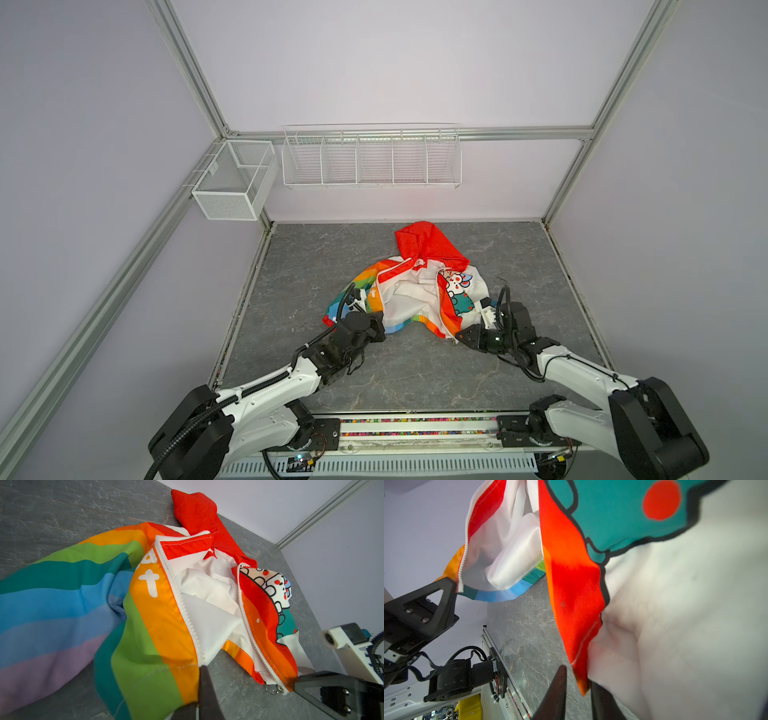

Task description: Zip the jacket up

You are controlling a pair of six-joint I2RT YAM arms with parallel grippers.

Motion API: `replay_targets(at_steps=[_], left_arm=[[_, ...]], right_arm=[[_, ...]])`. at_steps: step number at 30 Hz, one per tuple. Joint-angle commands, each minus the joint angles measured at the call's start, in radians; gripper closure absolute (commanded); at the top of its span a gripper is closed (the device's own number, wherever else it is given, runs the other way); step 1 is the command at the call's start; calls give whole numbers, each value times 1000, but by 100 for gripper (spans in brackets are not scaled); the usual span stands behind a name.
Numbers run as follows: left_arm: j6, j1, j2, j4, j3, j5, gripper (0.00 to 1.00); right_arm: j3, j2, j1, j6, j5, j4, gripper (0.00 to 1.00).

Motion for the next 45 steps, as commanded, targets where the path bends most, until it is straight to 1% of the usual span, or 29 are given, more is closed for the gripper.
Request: replay_targets(at_steps=[1,4,12,20,26,34,45], left_arm=[[-20,-7,-10,26,-19,-24,100],[-26,-7,-6,40,-28,-24,100],[-32,-7,13,54,-27,-18,100],[-35,-7,33,69,-26,-11,100],[-38,-7,47,83,-27,-4,100],[-41,-7,48,89,-32,0,100],[-49,-7,43,97,-44,2,100]], right_arm=[[-16,-11,3,15,-2,-7,75],[-17,1,4,15,-9,-2,75],[-18,69,24,8,-41,36,79],[-6,118,71,23,-43,70,75],[-3,169,98,54,-27,121,73],[2,234,119,96,1,180,74],[20,239,120,123,46,186,74]])
